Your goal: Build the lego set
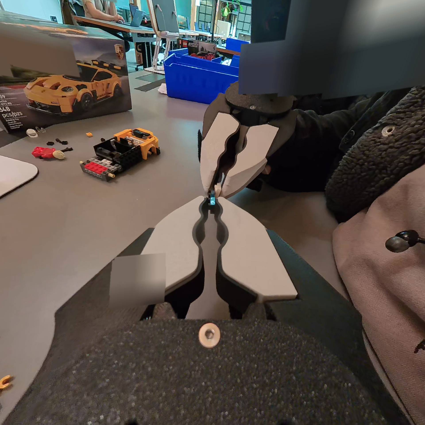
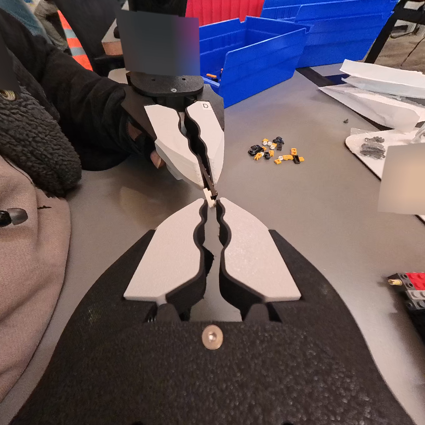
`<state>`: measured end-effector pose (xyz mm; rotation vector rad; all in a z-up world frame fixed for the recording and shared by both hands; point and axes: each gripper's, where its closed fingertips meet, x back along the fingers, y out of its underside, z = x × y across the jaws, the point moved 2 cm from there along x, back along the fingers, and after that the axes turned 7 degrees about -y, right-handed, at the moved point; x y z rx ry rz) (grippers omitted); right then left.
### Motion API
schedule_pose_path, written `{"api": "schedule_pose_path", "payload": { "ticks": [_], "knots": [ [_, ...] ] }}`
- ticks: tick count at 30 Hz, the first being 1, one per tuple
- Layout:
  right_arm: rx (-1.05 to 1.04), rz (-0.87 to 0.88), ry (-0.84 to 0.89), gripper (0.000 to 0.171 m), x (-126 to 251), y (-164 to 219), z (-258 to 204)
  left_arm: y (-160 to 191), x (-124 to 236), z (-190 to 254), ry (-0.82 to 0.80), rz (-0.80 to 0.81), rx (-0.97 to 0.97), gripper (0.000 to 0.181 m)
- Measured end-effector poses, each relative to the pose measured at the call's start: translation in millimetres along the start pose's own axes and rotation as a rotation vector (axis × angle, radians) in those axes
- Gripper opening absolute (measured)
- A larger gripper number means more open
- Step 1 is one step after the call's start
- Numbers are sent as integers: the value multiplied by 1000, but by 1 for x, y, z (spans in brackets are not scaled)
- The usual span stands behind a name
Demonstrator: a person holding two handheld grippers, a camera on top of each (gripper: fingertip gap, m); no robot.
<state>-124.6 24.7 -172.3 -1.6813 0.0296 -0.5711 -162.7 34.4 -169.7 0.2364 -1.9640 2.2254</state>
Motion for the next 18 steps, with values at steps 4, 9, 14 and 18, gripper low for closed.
{"api": "schedule_pose_path", "payload": {
  "ticks": [4, 9, 14, 18],
  "knots": [
    [-1, 0, -8, 7, 0, 0, -1, 1, 0, 1, 10, -3, 6, 4],
    [20, -10, -32, 11, 0, 2, -4, 2, 1, 5, 33, -17, -35, 4],
    [95, -38, -79, 13, -2, 4, -15, 9, -2, 14, 61, -63, -120, 4],
    [145, -66, -75, 11, -3, 6, -19, 12, -2, 17, 70, -78, -139, 4]
  ]
}}
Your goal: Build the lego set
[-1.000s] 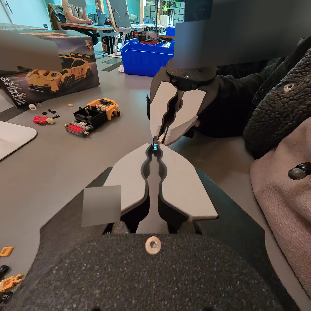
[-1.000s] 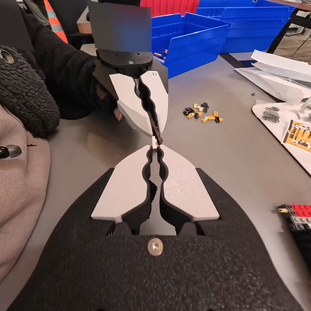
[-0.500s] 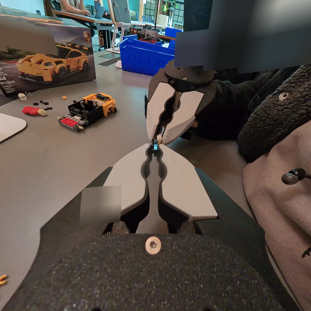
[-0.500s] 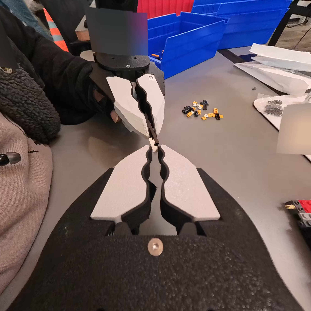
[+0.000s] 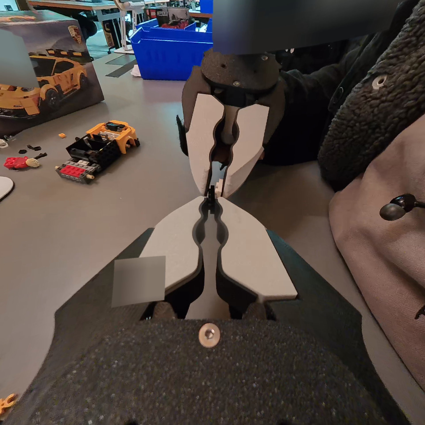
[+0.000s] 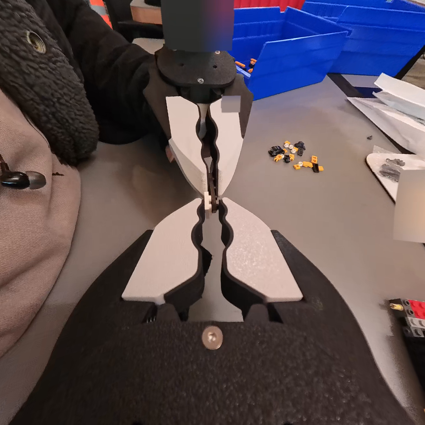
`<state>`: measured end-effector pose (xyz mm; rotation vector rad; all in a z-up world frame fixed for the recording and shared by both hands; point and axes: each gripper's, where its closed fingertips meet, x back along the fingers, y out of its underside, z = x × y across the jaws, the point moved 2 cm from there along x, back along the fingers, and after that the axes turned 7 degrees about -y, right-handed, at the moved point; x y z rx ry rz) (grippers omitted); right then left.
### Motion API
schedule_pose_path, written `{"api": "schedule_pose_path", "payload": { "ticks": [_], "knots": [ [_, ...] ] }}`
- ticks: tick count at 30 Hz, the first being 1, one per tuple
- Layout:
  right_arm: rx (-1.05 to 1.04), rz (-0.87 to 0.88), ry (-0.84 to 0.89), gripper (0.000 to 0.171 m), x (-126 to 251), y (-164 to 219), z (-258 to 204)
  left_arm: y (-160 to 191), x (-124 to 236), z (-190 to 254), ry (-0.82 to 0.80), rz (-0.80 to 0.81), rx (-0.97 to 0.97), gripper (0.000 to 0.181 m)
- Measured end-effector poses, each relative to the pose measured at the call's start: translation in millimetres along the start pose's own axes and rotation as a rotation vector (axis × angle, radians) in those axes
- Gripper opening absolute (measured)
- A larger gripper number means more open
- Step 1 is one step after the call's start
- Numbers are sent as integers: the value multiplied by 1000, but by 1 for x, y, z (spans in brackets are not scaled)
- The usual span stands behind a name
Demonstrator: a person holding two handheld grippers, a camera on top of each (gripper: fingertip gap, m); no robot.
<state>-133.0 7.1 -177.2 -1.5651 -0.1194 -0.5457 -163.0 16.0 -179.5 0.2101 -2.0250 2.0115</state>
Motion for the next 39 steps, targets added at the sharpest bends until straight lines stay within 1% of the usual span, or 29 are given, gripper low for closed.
{"api": "schedule_pose_path", "payload": {
  "ticks": [12, 25, 33, 39],
  "knots": [
    [-16, 32, -34, 12, 1, -4, -4, -5, 3, 4, 33, 45, -6, 4],
    [22, 61, -62, 10, 2, -10, -13, -9, 7, 11, 97, 83, 0, 5],
    [18, 58, -60, 10, 3, -9, -12, -6, 11, 11, 106, 56, -52, 7],
    [23, 47, -67, 10, 1, -8, -14, -6, 12, 12, 104, 49, -64, 4]
  ]
}}
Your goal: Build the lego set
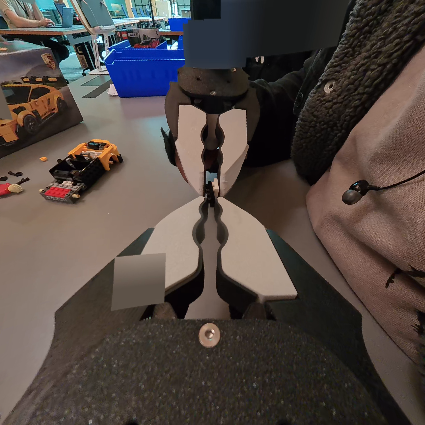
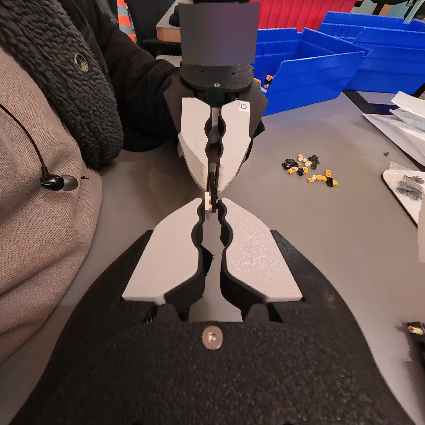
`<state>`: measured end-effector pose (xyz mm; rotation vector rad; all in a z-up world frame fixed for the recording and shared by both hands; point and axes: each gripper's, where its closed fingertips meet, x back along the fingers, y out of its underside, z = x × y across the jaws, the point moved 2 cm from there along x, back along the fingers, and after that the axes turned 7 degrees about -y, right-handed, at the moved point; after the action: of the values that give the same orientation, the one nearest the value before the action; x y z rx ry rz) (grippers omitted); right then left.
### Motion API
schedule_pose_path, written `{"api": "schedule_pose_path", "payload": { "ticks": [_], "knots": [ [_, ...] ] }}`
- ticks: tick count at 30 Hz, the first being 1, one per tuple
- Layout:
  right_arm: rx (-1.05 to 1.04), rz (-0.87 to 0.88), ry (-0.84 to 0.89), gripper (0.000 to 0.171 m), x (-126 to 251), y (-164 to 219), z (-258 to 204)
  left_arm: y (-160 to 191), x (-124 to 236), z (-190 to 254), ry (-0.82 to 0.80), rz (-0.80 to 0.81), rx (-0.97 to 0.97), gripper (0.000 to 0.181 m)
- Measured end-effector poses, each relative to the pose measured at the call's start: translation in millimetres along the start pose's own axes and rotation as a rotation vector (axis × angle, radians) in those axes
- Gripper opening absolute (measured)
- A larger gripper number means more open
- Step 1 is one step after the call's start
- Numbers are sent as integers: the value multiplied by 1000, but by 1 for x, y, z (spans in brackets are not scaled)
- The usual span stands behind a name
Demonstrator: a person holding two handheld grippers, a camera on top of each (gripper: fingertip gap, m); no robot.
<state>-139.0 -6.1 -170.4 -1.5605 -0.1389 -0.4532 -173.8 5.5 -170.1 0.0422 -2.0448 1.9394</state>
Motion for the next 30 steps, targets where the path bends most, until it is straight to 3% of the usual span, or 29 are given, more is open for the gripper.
{"api": "schedule_pose_path", "payload": {
  "ticks": [30],
  "knots": [
    [27, 11, -30, 9, 0, -3, -5, -2, 1, 8, 106, 8, 112, 5]
  ]
}}
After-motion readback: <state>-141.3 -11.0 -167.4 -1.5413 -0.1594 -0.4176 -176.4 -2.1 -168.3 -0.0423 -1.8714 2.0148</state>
